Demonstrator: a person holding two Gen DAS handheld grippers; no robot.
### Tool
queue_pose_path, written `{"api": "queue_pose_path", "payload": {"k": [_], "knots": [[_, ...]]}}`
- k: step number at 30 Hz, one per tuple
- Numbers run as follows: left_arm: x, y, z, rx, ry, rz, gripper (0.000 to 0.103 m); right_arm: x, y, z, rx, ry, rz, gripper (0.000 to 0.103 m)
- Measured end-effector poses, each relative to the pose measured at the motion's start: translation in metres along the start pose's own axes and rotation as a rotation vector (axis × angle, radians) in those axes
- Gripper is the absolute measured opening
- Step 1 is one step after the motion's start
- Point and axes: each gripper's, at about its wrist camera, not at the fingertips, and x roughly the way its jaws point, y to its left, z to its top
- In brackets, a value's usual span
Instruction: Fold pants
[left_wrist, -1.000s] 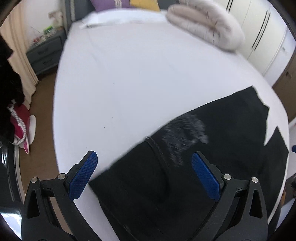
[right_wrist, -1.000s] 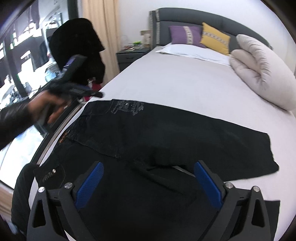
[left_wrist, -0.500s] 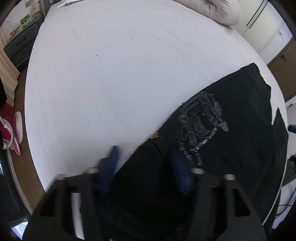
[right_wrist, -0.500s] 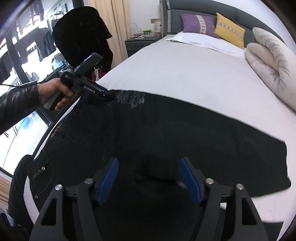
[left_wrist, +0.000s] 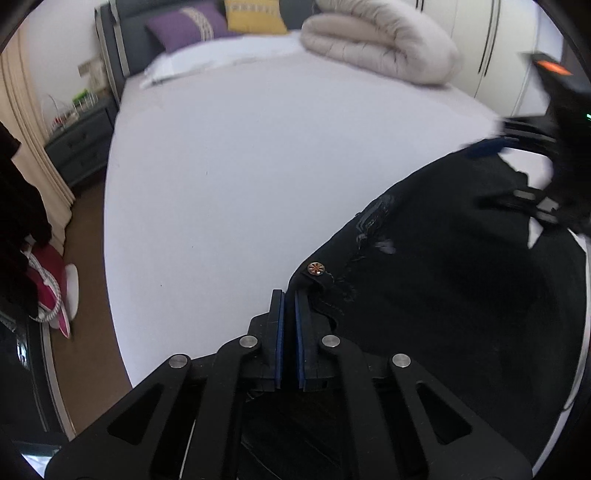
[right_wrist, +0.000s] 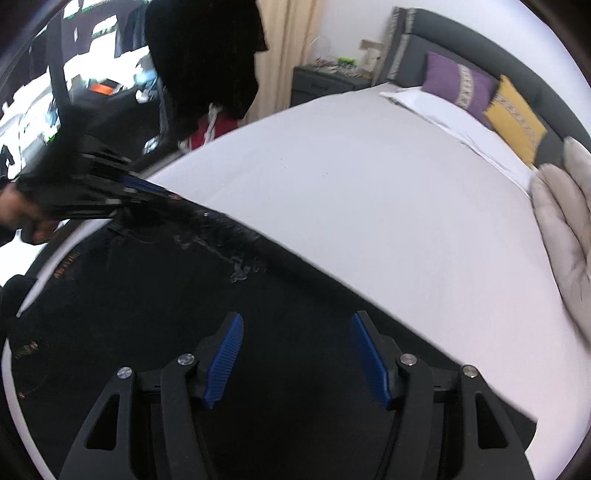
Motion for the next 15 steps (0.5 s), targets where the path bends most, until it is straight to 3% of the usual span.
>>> {"api": "queue_pose_path", "payload": {"k": [4,8,9,10,11,15], "knots": [[-0.020,-0.009,-0.014,0.010,-0.060,0.008,0.004,0.033,-0.009,0.020,-0.068,0.078,-0.023,0.056],[-0.029,-0.023,-0.025,0.000,-0.072,0.008,0.004,0.053,-0.006,0.032,-0.130,0.133,-0.023,0.050],[-0.027,-0.021,-0.024,-0.005,-0.073,0.008,0.004,0.058,-0.006,0.034,-0.137,0.153,-0.018,0.039],[-0.041,-0.017,-0.033,-0.011,-0.074,0.005,0.004,0.064,-0.005,0.035,-0.139,0.176,-0.018,0.022],[-0.045,-0.024,-0.034,-0.015,-0.075,0.002,0.004,0.067,-0.005,0.035,-0.138,0.191,-0.022,0.016],[-0.063,-0.039,-0.037,-0.029,-0.082,-0.002,0.004,0.062,-0.010,0.031,-0.062,0.184,0.015,0.006]]}}
